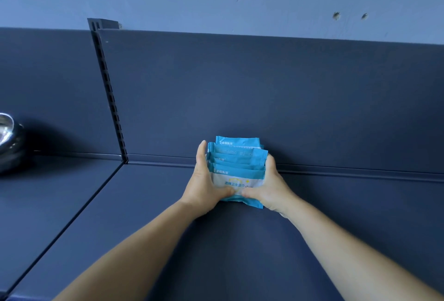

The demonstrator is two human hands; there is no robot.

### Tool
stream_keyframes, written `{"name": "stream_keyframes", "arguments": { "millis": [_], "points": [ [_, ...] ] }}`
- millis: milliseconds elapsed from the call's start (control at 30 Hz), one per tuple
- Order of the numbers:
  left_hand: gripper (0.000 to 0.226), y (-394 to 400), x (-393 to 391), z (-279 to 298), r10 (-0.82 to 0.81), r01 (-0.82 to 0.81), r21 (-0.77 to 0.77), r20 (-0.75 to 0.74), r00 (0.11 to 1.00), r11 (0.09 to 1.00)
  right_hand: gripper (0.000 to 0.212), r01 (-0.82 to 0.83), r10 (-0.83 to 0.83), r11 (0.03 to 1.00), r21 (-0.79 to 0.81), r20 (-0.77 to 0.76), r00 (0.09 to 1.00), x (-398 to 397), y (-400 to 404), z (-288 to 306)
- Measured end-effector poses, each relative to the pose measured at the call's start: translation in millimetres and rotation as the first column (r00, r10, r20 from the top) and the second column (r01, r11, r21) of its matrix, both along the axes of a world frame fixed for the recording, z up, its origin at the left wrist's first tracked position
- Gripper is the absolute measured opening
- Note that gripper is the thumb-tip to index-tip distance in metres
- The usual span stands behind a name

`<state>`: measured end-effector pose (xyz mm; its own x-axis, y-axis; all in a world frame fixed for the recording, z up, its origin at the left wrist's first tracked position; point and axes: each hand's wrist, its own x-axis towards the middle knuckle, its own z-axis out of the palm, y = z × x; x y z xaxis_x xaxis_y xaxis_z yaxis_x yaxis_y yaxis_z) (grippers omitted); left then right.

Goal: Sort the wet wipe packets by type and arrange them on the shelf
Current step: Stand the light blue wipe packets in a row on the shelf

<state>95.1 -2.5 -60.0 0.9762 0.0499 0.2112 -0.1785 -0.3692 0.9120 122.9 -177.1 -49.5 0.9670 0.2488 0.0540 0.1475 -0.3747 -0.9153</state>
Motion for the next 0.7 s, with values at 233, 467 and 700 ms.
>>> {"name": "stream_keyframes", "arguments": {
  "millis": [233, 467, 700],
  "points": [
    [0.118, 4.4, -0.2, -2.6, 0.007, -0.042, 0.194, 0.175, 0.984, 0.980, 0.085, 0.104, -0.084, 0.993, -0.063, 0.262, 0.961, 1.2, 5.0, 2.4],
    [0.125, 8.5, 4.9, -5.2, 0.025, -0.052, 0.184, 0.151, 0.988, 0.982, 0.077, -0.014, -0.005, 0.989, 0.146, 0.129, 0.992, 9.2, -6.2, 14.8],
    [0.128, 16.9, 7.8, -4.6, -0.048, -0.008, 0.272, 0.198, 0.979, 0.962, 0.034, 0.089, -0.113, 0.966, 0.244, 0.084, 0.990, 16.4, -0.4, 22.2]
  ]
}}
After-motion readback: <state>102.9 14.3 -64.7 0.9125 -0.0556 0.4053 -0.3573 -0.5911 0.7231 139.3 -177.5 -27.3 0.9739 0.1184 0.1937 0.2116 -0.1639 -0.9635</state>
